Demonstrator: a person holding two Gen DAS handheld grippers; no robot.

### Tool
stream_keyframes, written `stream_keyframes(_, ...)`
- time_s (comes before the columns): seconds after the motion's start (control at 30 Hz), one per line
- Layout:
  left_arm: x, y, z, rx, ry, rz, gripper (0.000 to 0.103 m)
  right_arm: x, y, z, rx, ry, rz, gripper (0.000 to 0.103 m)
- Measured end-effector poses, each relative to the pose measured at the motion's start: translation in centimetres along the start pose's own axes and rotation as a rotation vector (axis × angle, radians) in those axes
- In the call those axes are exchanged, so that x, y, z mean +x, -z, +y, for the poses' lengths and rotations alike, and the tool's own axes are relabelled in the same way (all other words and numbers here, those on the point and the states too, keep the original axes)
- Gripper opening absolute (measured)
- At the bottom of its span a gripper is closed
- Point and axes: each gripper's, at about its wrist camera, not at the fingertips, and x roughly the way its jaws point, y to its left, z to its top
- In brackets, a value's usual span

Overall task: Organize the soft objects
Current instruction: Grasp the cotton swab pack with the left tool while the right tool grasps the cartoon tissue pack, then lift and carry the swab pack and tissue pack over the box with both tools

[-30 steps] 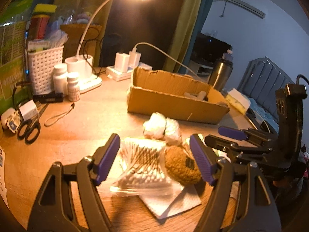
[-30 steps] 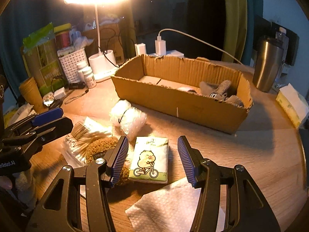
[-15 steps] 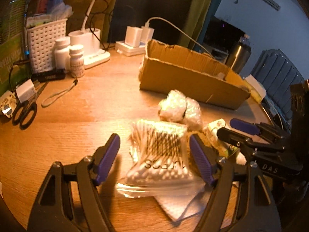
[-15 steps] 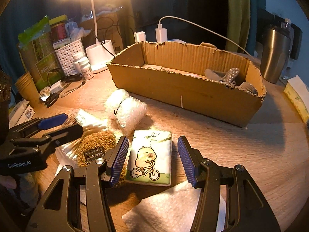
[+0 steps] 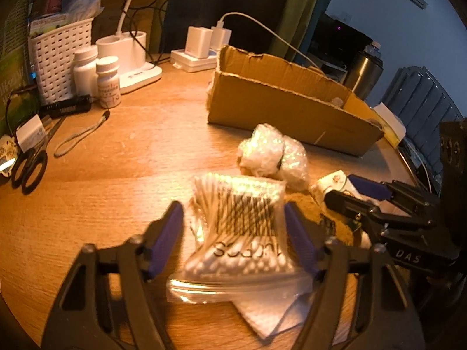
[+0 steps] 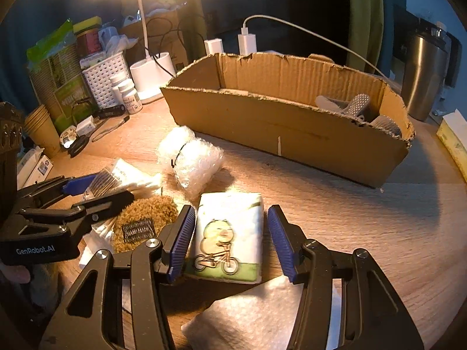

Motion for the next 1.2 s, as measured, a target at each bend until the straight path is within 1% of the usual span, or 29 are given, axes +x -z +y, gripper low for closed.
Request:
stream_keyframes(0.1, 0.1, 0.0, -0.2, 0.01, 0.002, 0.009, 0.055, 0.5, 0.2, 0.3, -0.004, 0.005, 0.023, 0.055)
stream_keyframes(0.13, 0.1, 0.1, -0.2, 0.014, 0.001, 0.008, 0.054, 0.4, 0.3, 0.3, -0.005, 0.009, 0.02, 0.052)
stream_keyframes(0.2, 0.0, 0.1, -0.4, 0.024, 0.001, 0.007, 0.049, 0.2, 0.3, 0.3, -0.004, 0.006, 0.011, 0.051)
stream_keyframes(0.3, -0.2, 0.1, -0.5, 0.032, 0.004, 0.003, 0.047, -0.1, 0.3, 0.5, -0.013, 0.003, -0.002, 0.051)
stream_keyframes(0.43, -0.8, -0.1, -0.6, 0.027, 0.026, -0.013, 0.046, -0.8, 0.1, 0.4, -0.013, 0.004, -0.026, 0.051)
stream_keyframes(0.7, -2.9, -1.0, -0.8, 0.027, 0.032, -0.074, 0.046, -2.5, -0.4, 0.2, -0.014, 0.017, -0.072, 0.051)
stream_keyframes(0.87, -4.3, -1.3, -1.3, 0.043, 0.073, -0.116, 0.046, -3.6, -0.7, 0.4, -0.024, 0.021, -0.097, 0.051)
stream_keyframes(1.2, -7.0, -2.8, -2.4, 0.092, 0.05, -0.213, 0.046, -6.6, -1.9, 0.1, -0.034, 0.044, -0.181, 0.051)
